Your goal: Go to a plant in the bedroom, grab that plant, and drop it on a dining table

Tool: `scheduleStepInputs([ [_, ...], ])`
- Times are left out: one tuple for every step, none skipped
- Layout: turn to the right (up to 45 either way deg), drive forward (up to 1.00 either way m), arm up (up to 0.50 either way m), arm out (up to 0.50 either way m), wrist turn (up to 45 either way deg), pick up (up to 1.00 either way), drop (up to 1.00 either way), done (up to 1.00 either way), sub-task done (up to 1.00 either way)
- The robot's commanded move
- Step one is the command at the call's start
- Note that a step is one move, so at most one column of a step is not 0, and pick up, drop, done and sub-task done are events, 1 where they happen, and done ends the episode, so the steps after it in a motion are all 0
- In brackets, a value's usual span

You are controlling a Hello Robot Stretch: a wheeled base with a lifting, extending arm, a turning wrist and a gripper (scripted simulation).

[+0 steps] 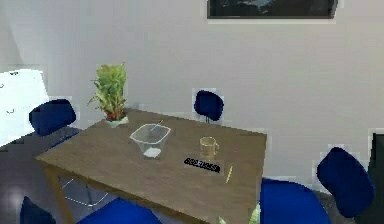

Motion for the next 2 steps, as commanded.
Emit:
scheduleStepInputs([
  [45.0,0.0,0.0,0.0,0.0,0.0,0.0,0.0,0.0],
  [18.0,0.0,0.0,0.0,0.0,0.0,0.0,0.0,0.0],
])
